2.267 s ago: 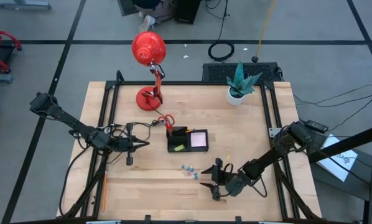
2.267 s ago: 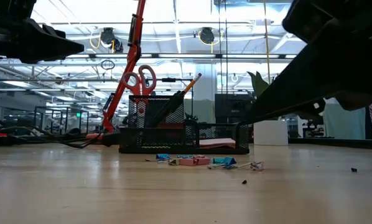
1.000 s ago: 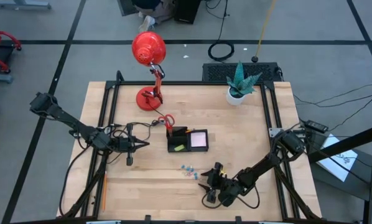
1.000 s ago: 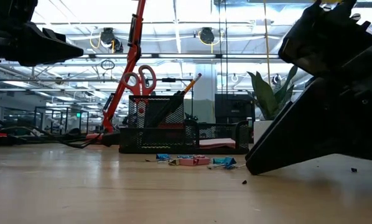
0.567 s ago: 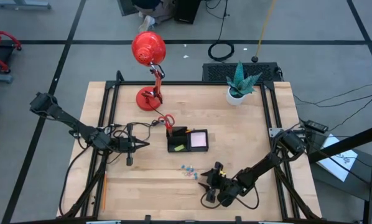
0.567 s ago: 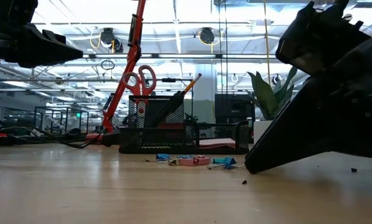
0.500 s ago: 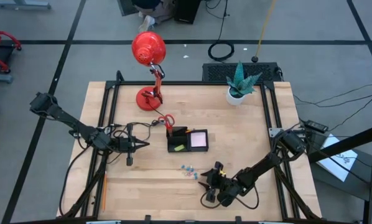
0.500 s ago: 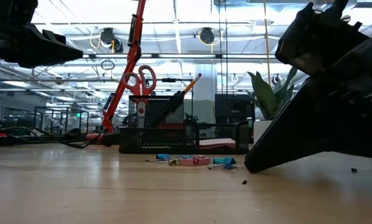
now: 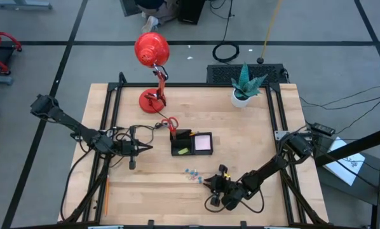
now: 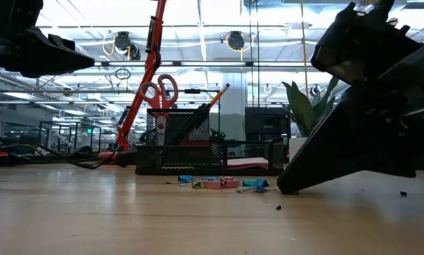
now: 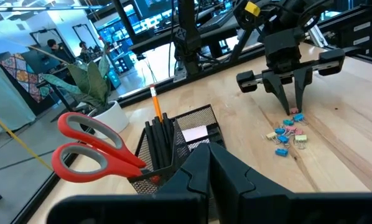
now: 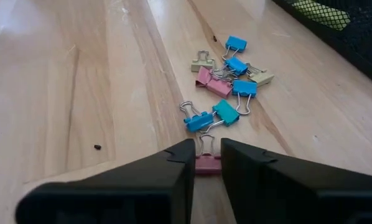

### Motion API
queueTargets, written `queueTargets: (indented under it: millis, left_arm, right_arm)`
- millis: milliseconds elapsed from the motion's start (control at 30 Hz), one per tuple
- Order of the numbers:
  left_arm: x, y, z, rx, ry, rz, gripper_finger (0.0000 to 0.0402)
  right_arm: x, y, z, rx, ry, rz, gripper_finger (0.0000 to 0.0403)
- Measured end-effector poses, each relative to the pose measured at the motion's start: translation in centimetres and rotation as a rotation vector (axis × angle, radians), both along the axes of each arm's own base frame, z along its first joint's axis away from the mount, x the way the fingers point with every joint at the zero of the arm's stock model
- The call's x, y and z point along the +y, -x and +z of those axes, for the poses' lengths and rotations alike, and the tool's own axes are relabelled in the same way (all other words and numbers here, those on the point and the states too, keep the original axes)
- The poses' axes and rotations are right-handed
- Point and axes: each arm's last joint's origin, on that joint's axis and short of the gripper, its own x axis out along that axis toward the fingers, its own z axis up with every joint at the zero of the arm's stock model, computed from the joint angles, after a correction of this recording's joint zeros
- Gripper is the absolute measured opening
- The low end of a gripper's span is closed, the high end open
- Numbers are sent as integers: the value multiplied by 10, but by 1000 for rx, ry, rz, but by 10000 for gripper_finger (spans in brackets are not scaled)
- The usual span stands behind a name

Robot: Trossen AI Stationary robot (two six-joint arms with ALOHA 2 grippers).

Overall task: Pick and place office supplies into organizer
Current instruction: Put the pink binder clip into the black desk organizer

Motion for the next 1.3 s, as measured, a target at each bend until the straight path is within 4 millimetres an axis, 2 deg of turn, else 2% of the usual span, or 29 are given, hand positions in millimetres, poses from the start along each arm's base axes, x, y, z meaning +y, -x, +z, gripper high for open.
queueTargets:
  millis: [167,400,567,800,1000,1133,1300]
  left_arm:
    - [0,0,0,0,3,0,17]
    - [0,0,0,0,14,2,17]
    - [0,0,0,0,14,1,17]
    - [0,0,0,-1,19,2,17]
    - [0,0,0,-1,21,2,17]
    - [0,0,0,-1,21,2,17]
    - [0,0,0,-1,20,2,17]
  right_arm:
    - [-3,-3,15,8,14,56,69]
    - [-7,-6,39,-37,80,113,49]
    - [-18,-17,53,-87,127,116,56]
    - [-47,-42,67,-173,202,80,55]
    - [-80,-65,77,-264,150,57,56]
    - [-99,-72,78,-268,140,15,57]
    - [-113,-78,75,-268,101,10,58]
